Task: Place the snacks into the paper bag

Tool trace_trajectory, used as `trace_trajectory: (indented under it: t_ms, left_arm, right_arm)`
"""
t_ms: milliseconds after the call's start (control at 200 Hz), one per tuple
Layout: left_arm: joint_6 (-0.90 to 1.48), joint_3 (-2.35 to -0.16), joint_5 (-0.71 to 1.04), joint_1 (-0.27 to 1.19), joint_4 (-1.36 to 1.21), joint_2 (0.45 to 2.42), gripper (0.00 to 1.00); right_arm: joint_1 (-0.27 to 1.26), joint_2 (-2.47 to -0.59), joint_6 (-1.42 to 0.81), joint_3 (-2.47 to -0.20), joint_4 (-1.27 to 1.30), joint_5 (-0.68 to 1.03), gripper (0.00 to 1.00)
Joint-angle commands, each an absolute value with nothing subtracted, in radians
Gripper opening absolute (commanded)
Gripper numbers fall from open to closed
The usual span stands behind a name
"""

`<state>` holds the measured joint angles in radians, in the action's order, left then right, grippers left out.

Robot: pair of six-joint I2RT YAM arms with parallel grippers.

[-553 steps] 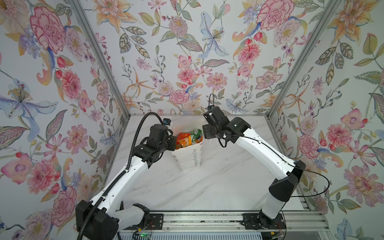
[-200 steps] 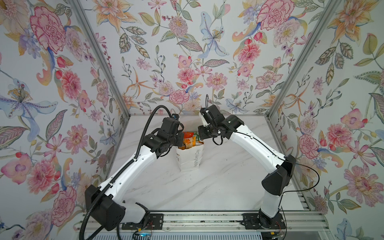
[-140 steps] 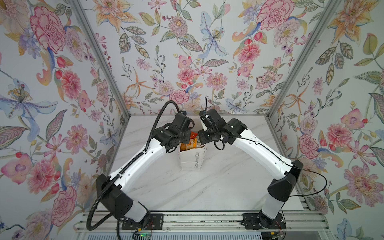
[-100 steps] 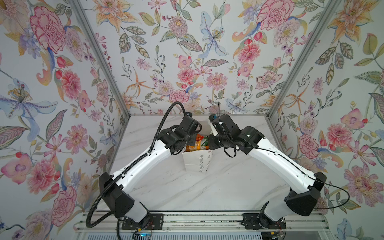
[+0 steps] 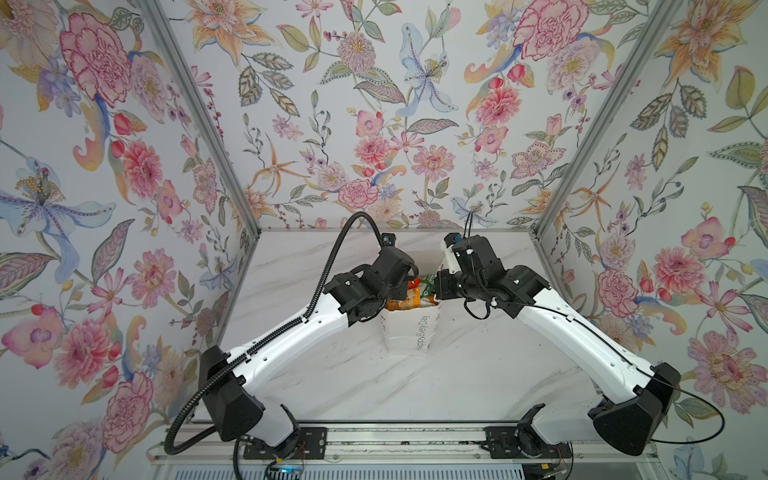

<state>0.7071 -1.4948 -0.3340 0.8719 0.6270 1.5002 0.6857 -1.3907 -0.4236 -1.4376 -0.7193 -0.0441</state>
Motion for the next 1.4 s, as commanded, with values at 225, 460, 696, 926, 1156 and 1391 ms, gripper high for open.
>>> trace_trajectory:
  t_ms: [225,460,696,926,1156,1391]
  left_arm:
    - [0.688,-1.5,-0.467,0.88,0.58,1.446,0.44]
    - [0.608,-1.513,-0.481,0.881,0.551,1.396,0.6]
    - [0.519,-1.438,-0.643,0.877,0.488,1.294,0.76]
    - [0.516,-1.287,-0.826,0.832,0.433,1.189,0.82]
    - [0.673,-1.01,-0.982,0.651,0.417,1.006,0.89]
    - [0.638,-0.662,-0.967,0.521,0.093,0.886,0.99]
  right_arm:
    - [0.667,-1.339,-0.442,-1.437,-0.665,-0.086,0.35]
    - [0.654,-1.307,-0.445,-1.431,-0.665,-0.11,0.55]
    - [0.62,-1.266,-0.434,-1.428,-0.665,-0.135,0.69]
    - [0.601,-1.208,-0.402,-1.424,-0.665,-0.203,0.87]
    - [0.503,-1.05,-0.367,-1.292,-0.663,-0.374,0.93]
    - [0.33,-0.908,-0.333,-1.011,-0.531,-0.46,0.99]
